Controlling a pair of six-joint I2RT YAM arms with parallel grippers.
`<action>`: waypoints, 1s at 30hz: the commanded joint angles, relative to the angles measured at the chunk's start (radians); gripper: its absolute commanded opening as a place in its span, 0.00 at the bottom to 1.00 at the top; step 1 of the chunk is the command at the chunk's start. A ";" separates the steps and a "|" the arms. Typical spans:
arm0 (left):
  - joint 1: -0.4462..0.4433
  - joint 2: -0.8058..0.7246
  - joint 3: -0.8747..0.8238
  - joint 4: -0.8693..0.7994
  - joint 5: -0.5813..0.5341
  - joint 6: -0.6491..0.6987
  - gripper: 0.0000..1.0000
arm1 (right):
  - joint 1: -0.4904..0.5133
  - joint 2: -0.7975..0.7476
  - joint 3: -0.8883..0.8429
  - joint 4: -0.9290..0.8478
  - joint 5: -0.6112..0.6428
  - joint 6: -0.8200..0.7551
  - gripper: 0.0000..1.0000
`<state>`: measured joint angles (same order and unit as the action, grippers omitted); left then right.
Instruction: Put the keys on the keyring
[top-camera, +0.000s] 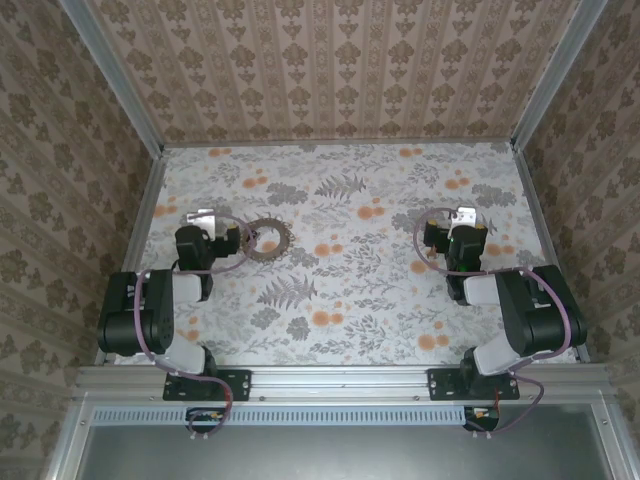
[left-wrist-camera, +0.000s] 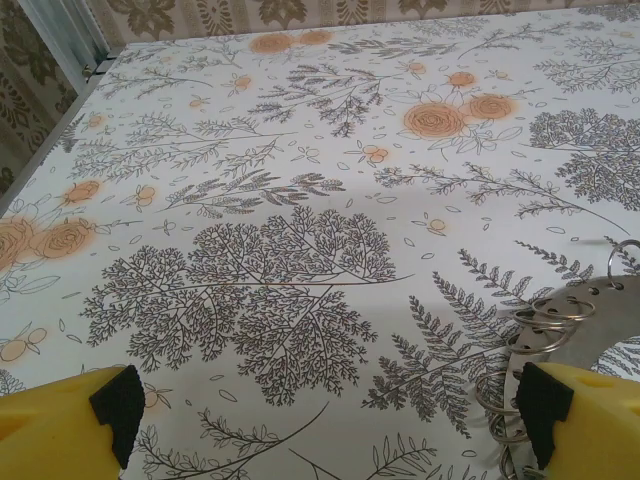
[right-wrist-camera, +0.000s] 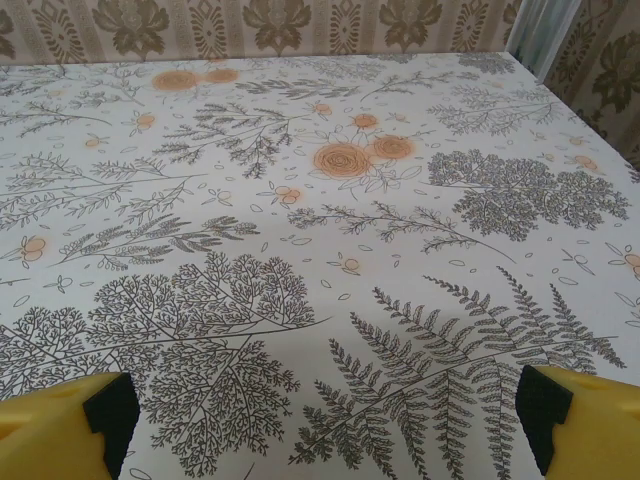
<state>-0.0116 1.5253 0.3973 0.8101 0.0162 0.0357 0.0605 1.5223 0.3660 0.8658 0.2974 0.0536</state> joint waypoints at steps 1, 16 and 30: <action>0.005 0.010 0.017 0.025 0.017 0.018 1.00 | -0.007 0.007 0.019 0.035 -0.021 0.014 1.00; 0.009 0.010 0.016 0.026 0.018 0.014 1.00 | -0.007 0.007 0.019 0.034 -0.022 0.013 1.00; -0.002 -0.014 0.031 -0.016 0.013 0.034 1.00 | -0.018 -0.117 -0.027 0.016 -0.072 0.006 0.99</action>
<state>-0.0116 1.5253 0.3992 0.8097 0.0196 0.0422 0.0490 1.5059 0.3622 0.8639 0.2707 0.0566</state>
